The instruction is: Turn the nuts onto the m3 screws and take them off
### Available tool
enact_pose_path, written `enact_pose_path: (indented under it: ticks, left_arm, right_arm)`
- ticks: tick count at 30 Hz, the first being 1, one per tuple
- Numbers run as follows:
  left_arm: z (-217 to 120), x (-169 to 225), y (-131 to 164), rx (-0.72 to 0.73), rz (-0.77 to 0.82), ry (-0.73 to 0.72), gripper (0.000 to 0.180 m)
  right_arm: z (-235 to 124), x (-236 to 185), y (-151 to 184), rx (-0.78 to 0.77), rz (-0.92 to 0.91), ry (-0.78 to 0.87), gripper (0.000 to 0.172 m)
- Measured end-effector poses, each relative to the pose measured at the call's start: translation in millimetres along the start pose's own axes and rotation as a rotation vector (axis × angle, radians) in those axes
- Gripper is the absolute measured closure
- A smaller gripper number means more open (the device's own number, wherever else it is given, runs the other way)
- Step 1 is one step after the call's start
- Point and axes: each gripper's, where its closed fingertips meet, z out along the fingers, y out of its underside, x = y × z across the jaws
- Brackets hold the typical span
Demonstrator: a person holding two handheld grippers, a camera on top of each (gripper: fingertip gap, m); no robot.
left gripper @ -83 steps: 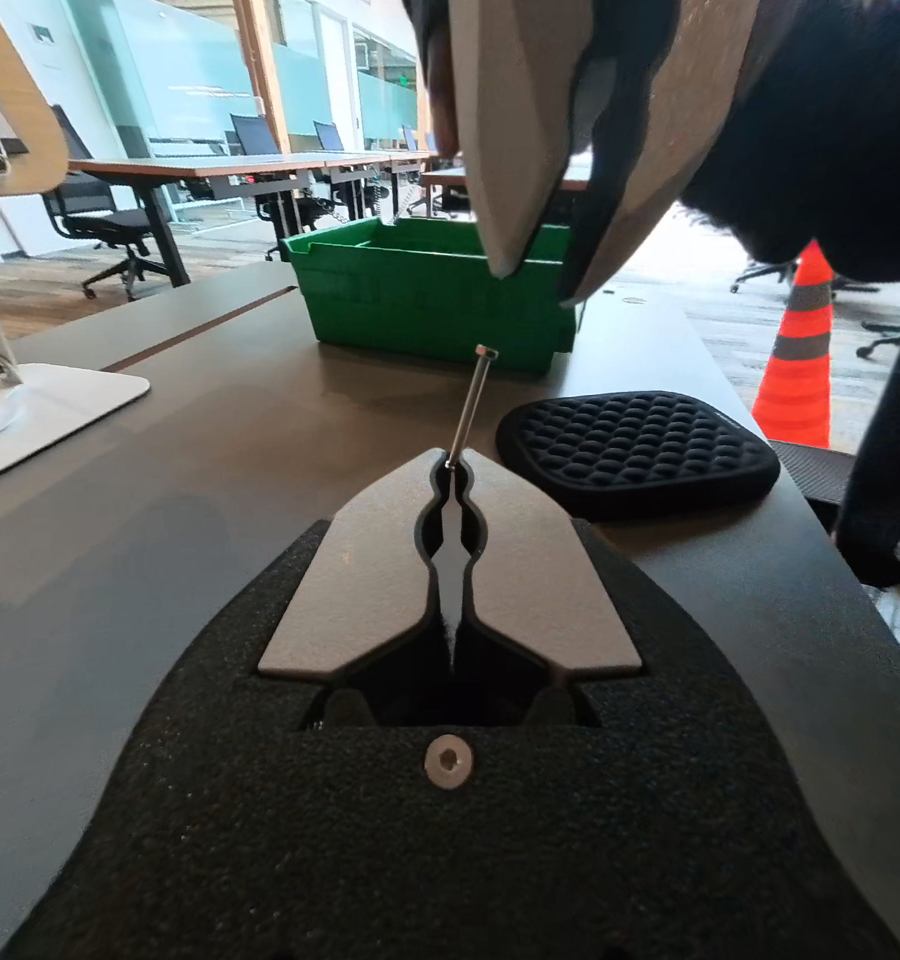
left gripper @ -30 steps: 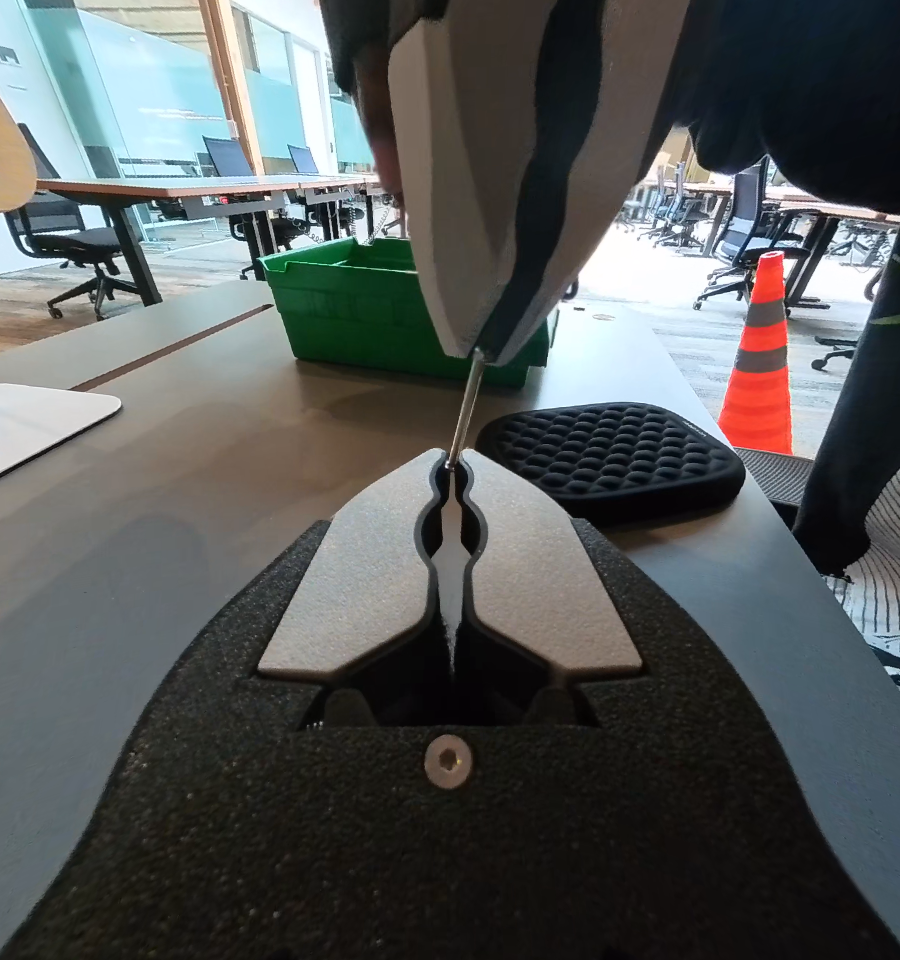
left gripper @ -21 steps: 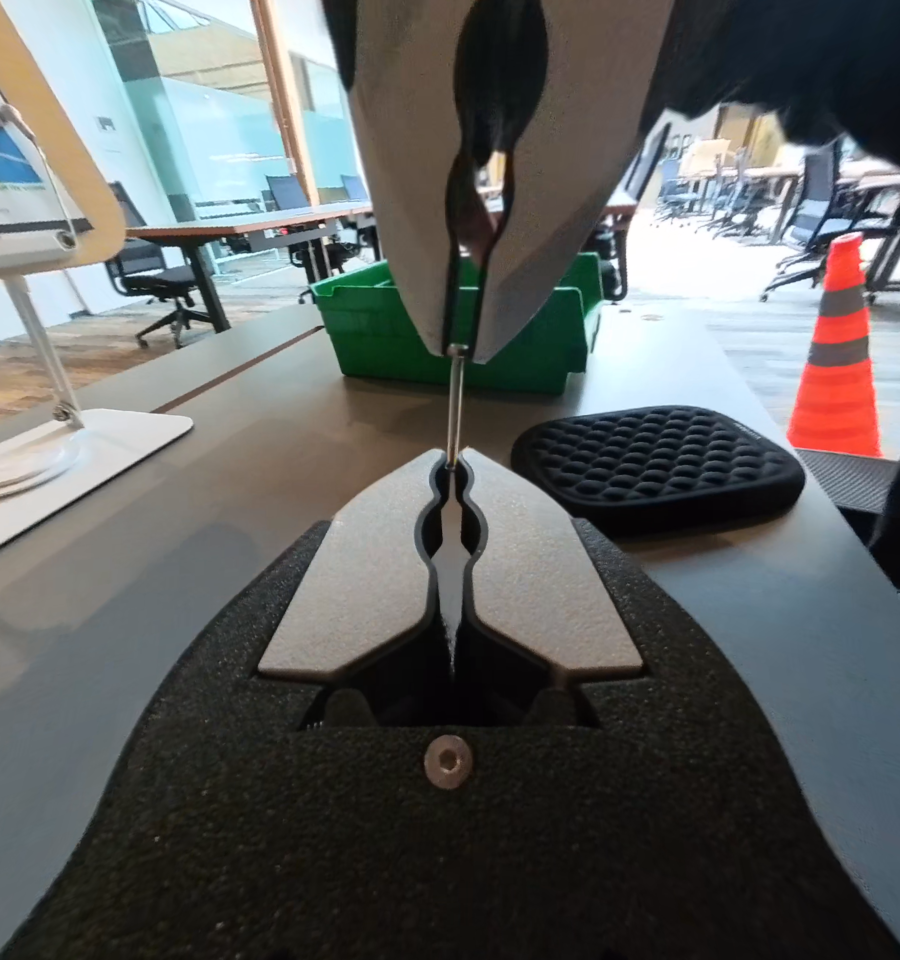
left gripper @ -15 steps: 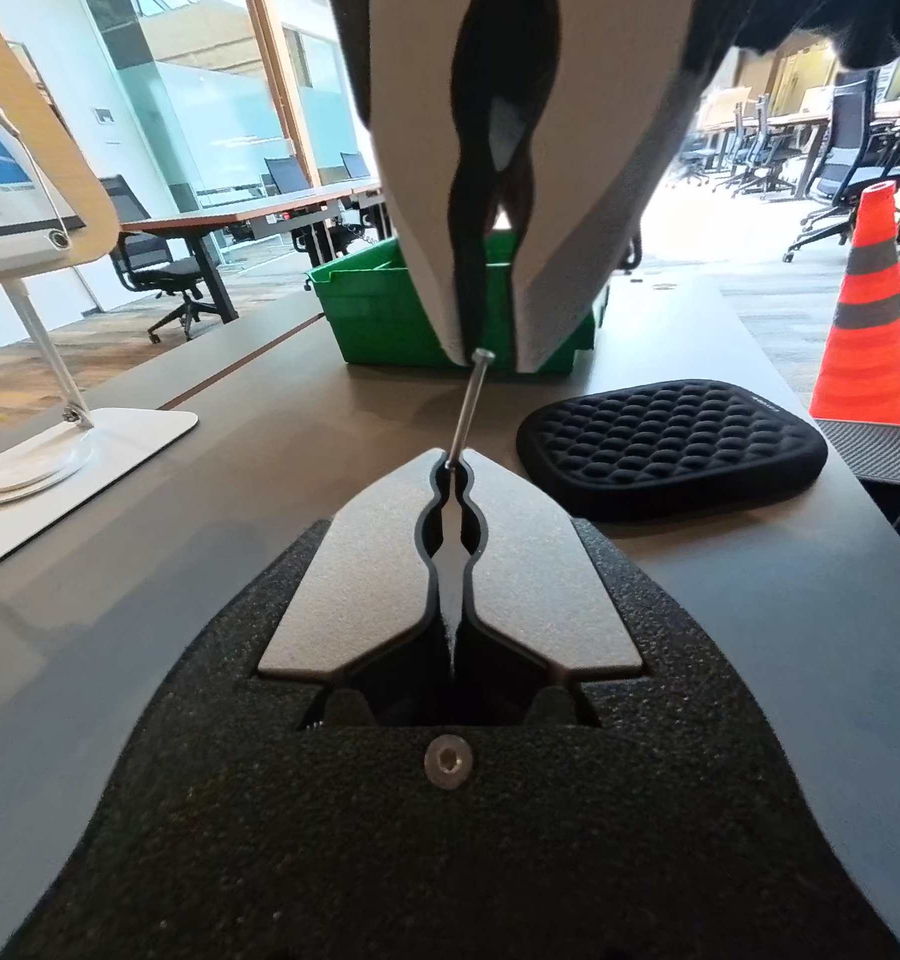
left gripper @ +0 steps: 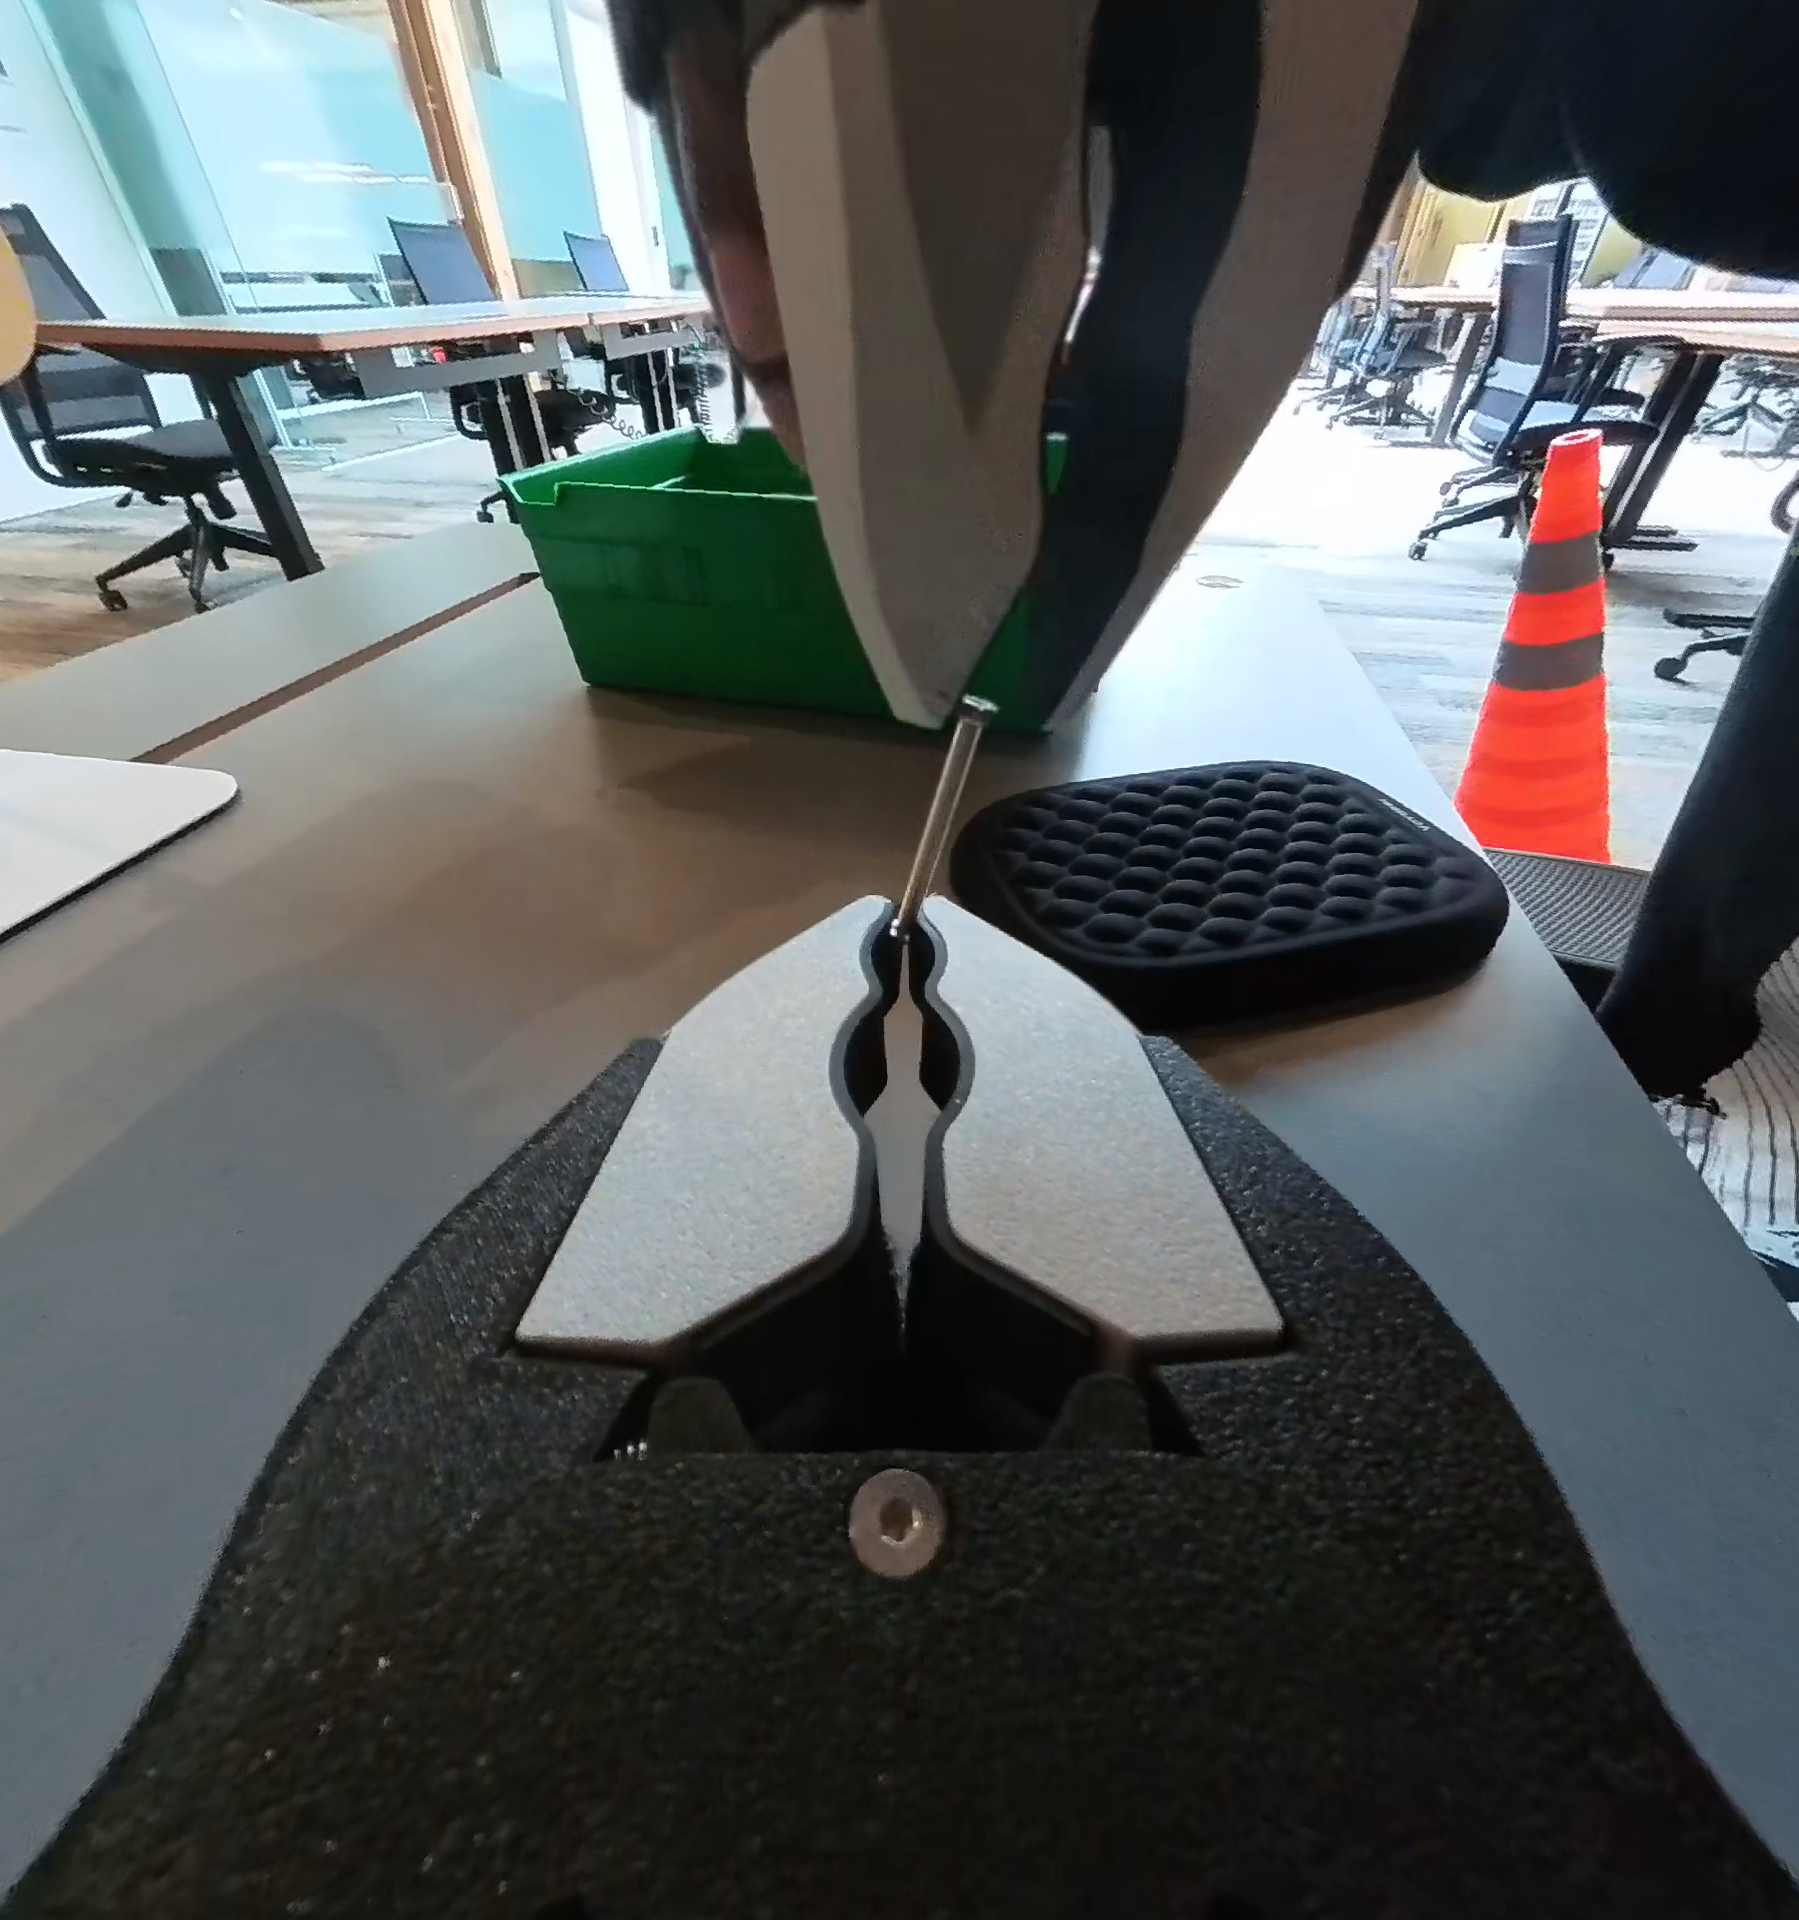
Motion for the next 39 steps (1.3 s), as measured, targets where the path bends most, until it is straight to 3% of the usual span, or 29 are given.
enact_pose_path:
  ticks: [6, 10, 15, 18, 20, 22, 26, 29, 35, 39]
  left_arm:
    - [-0.5, -1.4, 0.2, -0.001, -0.010, -0.004, 0.180]
    - [-5.3, -11.7, -5.2, 0.022, 0.038, -0.099, 0.180]
    - [-7.7, -19.9, -5.4, -0.003, 0.133, -0.208, 0.180]
    - [-5.1, -16.4, -4.6, -0.016, 0.164, -0.204, 0.180]
    - [-4.6, -15.7, -4.0, -0.018, 0.156, -0.193, 0.180]
    - [-4.7, -14.9, -3.8, -0.012, 0.135, -0.178, 0.180]
    - [-4.6, -14.8, -3.2, -0.002, 0.082, -0.151, 0.180]
    - [-4.0, -13.4, -3.0, 0.003, 0.056, -0.131, 0.180]
    - [-3.2, -10.1, -2.9, 0.005, 0.039, -0.105, 0.180]
    - [-4.2, -10.8, -4.0, 0.009, 0.047, -0.116, 0.180]
  right_arm:
    - [2.7, 4.1, 1.9, 0.008, 0.076, 0.010, 0.167]
    - [-0.7, 12.2, 4.4, 0.056, 0.427, 0.055, 0.168]
    - [0.0, 10.0, 11.3, 0.092, 1.047, 0.113, 0.167]
    - [0.5, 3.4, 6.4, 0.158, 1.184, 0.074, 0.167]
    - [-1.2, 3.7, 9.1, 0.150, 1.100, 0.077, 0.141]
    - [-8.7, 6.5, 5.7, 0.172, 0.859, 0.101, 0.130]
    - [-17.8, 7.6, 1.9, 0.081, 0.306, 0.187, 0.138]
    - [-11.3, 8.0, 2.8, -0.006, 0.081, 0.195, 0.145]
    - [-1.7, 8.1, 2.8, -0.024, 0.001, 0.140, 0.159]
    - [1.1, 10.2, 5.2, -0.009, 0.113, 0.153, 0.167]
